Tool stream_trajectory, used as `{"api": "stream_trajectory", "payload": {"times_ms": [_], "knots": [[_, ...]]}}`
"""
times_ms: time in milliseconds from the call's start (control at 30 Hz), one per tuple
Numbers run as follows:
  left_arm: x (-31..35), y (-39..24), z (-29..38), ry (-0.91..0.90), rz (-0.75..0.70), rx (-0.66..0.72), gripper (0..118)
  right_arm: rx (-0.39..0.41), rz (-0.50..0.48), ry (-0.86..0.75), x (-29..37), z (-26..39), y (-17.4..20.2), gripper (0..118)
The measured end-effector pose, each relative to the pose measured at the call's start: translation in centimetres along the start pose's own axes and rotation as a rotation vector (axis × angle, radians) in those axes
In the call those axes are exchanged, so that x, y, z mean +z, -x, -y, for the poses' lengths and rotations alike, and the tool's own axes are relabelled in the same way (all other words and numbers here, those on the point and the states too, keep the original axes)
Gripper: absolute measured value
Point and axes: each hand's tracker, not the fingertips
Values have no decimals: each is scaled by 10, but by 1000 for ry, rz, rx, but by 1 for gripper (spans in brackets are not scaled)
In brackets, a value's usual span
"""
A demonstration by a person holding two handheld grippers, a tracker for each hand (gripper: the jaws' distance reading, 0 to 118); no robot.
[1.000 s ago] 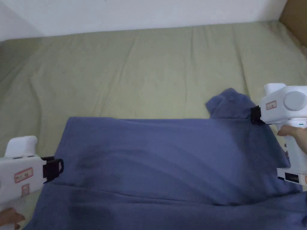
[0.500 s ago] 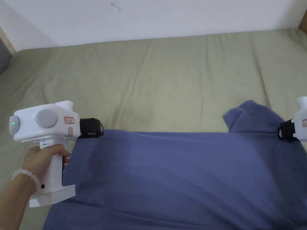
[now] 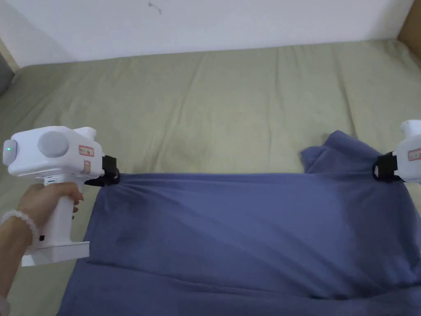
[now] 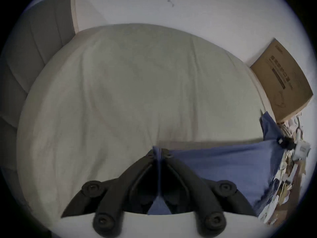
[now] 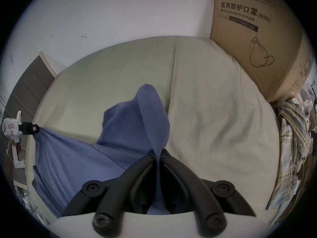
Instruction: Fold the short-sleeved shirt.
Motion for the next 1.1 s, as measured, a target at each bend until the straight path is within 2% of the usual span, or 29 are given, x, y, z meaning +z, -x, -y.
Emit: {"api": "stream_trajectory", "payload": {"times_ms": [100, 200, 400, 500, 600, 667, 767, 900, 933, 967, 1000, 1033, 1067, 1100], "knots": [[41, -6, 8, -44, -9, -62, 2, -10, -13, -39, 33, 1, 0, 2], [85, -9, 24, -83, -3, -101, 2, 14, -12, -76, 73, 12, 1, 2], [157, -1, 96, -141, 36, -141, 2, 34, -26, -106, 149, 85, -7, 2], [163, 9, 141, -104, 45, -147, 2, 39, -26, -54, 159, 132, -11, 2], [145, 20, 184, -10, 35, -100, 2, 9, -45, 30, 153, 182, -12, 2], [130, 24, 208, 48, 12, -90, 2, 6, -24, 92, 143, 213, -13, 2], [114, 28, 230, 84, 11, -68, 2, 1, -18, 127, 130, 239, -15, 2], [114, 22, 235, 70, 6, -43, 4, -45, -20, 103, 120, 243, -24, 2], [117, 19, 233, 71, 8, -39, 13, -45, -21, 104, 121, 241, -23, 12], [119, 17, 232, 70, 2, -34, 31, -40, -19, 102, 123, 240, -21, 28], [121, 17, 231, 70, -8, -34, 54, -16, -9, 95, 130, 239, -15, 45], [124, 16, 231, 69, -14, -37, 89, 23, 26, 93, 134, 237, -12, 65], [126, 20, 230, 63, -10, -37, 103, 53, 54, 78, 139, 236, -10, 64], [131, 20, 229, 50, -3, -36, 108, 75, 79, 70, 144, 235, -8, 64]]}}
